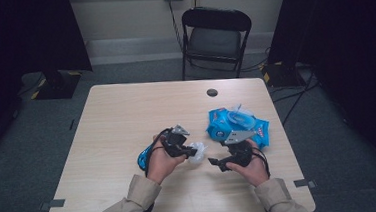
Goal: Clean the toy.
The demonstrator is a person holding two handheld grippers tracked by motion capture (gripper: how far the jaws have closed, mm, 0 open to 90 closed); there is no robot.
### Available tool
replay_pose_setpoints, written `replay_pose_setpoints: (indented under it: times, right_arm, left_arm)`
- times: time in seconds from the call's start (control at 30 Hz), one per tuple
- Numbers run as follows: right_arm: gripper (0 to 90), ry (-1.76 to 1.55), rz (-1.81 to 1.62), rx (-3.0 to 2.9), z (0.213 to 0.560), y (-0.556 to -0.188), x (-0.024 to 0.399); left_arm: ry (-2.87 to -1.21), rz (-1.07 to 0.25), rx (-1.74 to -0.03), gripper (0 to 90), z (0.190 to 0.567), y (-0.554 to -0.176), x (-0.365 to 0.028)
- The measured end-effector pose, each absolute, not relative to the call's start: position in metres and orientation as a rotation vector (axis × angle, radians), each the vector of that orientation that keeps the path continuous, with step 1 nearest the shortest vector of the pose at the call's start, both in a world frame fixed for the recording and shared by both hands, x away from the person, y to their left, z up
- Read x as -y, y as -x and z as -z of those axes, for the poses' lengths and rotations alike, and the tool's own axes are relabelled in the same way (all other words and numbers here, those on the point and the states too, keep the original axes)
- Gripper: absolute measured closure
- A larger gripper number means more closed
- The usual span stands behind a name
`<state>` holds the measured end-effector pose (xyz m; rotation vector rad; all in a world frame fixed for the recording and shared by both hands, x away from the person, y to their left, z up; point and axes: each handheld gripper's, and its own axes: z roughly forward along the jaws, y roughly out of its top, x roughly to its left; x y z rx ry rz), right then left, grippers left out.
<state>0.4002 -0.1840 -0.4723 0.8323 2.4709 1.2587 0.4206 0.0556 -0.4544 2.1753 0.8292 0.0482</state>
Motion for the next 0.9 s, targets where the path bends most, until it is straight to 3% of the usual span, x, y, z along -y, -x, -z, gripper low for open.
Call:
replay_pose_setpoints:
  times: [0.2, 0.3, 0.37, 0.43, 0.6, 0.9]
  right_arm:
    - [20.1, -0.832, -1.266, -2.458, 0.473, -0.391, 0.194]
    - [24.9, -0.845, -1.287, -2.448, 0.474, -0.387, 0.198]
    - [28.3, -0.846, -1.295, -2.450, 0.475, -0.385, 0.199]
    - [29.1, -0.842, -1.292, -2.456, 0.476, -0.384, 0.199]
    - [30.6, -0.834, -1.303, -2.454, 0.475, -0.383, 0.194]
    - [30.7, -0.775, -1.362, -2.451, 0.464, -0.387, 0.179]
  left_arm:
    - [-2.225, -0.032, -0.774, 80.9, 0.461, -0.423, -0.033]
    - [-2.213, -0.043, -0.755, 69.5, 0.464, -0.423, -0.028]
    - [-2.208, -0.024, -0.755, 68.9, 0.461, -0.422, -0.028]
    - [-2.205, -0.039, -0.737, 61.4, 0.458, -0.420, -0.030]
    - [-2.177, -0.111, -0.744, 43.7, 0.445, -0.417, -0.047]
    - [-2.118, -0.237, -0.816, 31.6, 0.429, -0.416, -0.103]
